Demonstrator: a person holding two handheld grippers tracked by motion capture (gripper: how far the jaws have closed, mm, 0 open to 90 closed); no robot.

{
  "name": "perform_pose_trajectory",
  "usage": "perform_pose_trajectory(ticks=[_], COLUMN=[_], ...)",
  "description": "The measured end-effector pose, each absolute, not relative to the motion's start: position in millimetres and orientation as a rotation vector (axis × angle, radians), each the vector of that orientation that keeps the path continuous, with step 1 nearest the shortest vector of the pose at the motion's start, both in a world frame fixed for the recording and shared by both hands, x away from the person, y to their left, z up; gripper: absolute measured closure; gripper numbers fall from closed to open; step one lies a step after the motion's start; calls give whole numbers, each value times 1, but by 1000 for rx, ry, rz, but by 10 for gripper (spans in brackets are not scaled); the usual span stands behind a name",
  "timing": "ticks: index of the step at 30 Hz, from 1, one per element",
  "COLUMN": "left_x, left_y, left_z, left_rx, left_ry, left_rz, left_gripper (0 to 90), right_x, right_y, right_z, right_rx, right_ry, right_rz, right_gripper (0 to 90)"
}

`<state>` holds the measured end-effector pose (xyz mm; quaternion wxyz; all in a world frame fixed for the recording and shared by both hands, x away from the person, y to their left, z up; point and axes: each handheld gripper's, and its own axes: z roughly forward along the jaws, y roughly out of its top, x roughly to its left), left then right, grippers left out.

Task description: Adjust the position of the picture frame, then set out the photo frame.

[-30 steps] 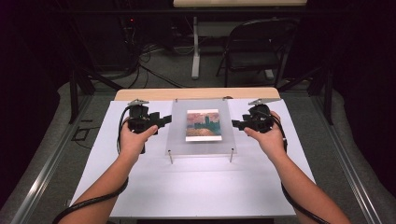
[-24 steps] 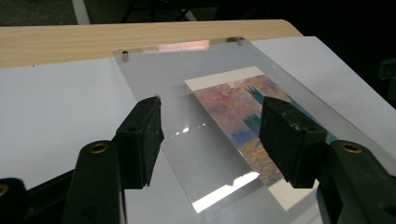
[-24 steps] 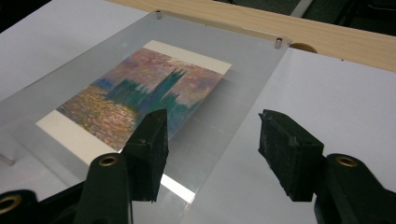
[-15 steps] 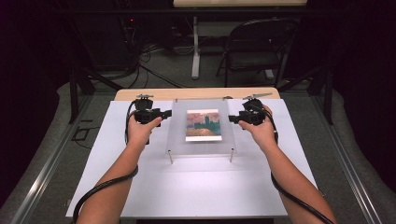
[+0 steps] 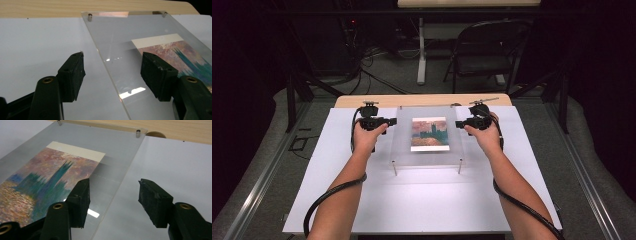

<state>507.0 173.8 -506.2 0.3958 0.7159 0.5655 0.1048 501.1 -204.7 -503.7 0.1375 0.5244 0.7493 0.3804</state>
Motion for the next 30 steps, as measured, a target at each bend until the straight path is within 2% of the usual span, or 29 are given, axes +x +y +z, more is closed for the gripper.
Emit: perform_pose_trajectory(ticks=[21, 30], left_x=[523, 526], left_y=[157, 155], left_z=[-523, -533], left_rx=[1818, 1822], left_ry=[1454, 1472], left_rz=[147, 85], left_gripper=[340, 324], right_x=[519, 522], right_y=[-176, -181], right_z=[-516, -522], right_rx=[1534, 1592], right_ry=[2210, 2204], right_rz=[1112, 1109], right_gripper=[413, 388])
